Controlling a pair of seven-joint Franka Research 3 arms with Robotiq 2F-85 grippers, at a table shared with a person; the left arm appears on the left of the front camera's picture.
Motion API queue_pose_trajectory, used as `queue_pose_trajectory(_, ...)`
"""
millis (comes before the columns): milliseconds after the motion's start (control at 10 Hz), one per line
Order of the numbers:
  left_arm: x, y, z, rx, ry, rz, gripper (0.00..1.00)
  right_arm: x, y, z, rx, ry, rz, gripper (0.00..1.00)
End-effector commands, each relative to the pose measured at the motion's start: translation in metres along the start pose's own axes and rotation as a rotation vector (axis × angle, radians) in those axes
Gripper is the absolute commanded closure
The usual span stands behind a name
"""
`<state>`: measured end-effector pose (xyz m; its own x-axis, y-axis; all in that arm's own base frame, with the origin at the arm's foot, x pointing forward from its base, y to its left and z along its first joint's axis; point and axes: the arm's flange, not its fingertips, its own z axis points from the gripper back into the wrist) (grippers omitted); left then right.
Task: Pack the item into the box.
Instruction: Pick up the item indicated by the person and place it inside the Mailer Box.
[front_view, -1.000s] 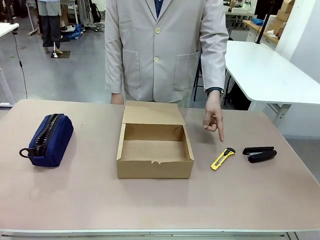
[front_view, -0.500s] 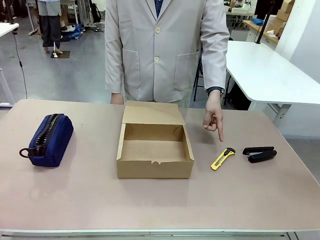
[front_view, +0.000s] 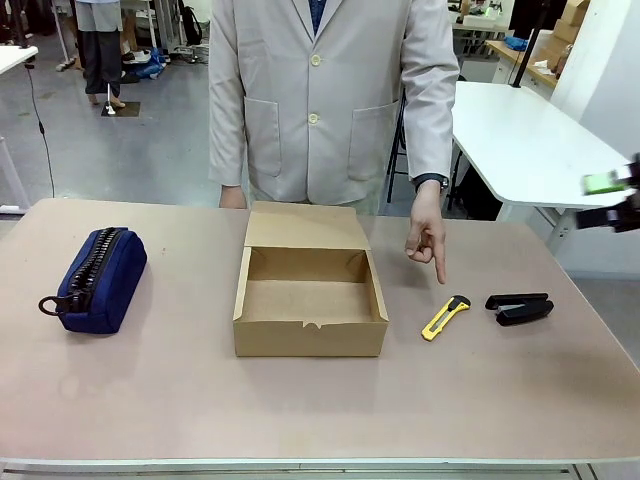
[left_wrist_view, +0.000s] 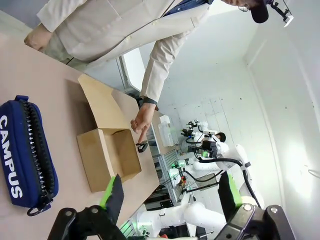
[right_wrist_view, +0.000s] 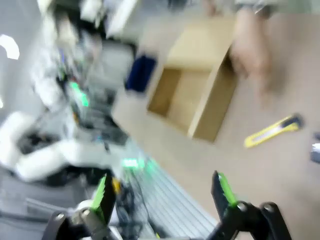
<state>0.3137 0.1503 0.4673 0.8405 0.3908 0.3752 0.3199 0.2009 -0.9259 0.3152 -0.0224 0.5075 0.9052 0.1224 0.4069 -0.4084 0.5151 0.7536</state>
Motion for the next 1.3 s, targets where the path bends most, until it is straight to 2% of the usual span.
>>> queue_pose_trajectory(0,0.002,-0.001,0.0,-0.019,-0.009,-0.025,0.0,-0.013,0.028,-0.018,-0.1,0.77,1.019,0.0)
queue_pose_trajectory(100,0.002,-0.001,0.0,-0.019,-0.009,-0.025,0.0,-0.027,0.044,-0.023,-0.036,0.921,1.256,0.0)
queue_pose_trajectory(200,0.002,-0.001,0.0,-0.019,-0.009,-0.025,0.0,-0.037,0.058,-0.026,-0.012,0.978,1.438,0.0)
queue_pose_trajectory(300,0.002,-0.001,0.0,-0.019,-0.009,-0.025,0.0,-0.043,0.07,-0.03,0.044,1.007,1.62,0.0)
queue_pose_trajectory(400,0.002,-0.001,0.0,-0.019,-0.009,-0.025,0.0,-0.037,0.071,-0.036,0.11,0.896,1.763,0.0)
queue_pose_trajectory(500,0.002,-0.001,0.0,-0.019,-0.009,-0.025,0.0,-0.025,0.066,-0.043,0.055,0.78,1.726,0.0)
queue_pose_trajectory(600,0.002,-0.001,0.0,-0.019,-0.009,-0.025,0.0,-0.018,0.062,-0.057,-0.091,0.836,1.619,0.0)
queue_pose_trajectory(700,0.002,-0.001,0.0,-0.019,-0.009,-0.025,0.0,-0.009,0.062,-0.076,-0.322,0.739,1.436,0.0)
queue_pose_trajectory(800,0.002,-0.001,0.0,-0.019,-0.009,-0.025,0.0,-0.01,0.063,-0.105,-0.418,0.727,1.393,0.0)
queue_pose_trajectory(900,0.002,-0.001,0.0,-0.019,-0.009,-0.025,0.0,-0.016,0.062,-0.129,-0.424,0.702,1.392,0.0)
queue_pose_trajectory(1000,0.002,-0.001,0.0,-0.019,-0.009,-0.025,0.0,-0.008,0.079,-0.082,-0.256,0.883,1.092,0.0)
queue_pose_trajectory(1200,0.002,-0.001,0.0,-0.019,-0.009,-0.025,0.0,-0.008,0.079,-0.082,-0.256,0.883,1.092,0.0)
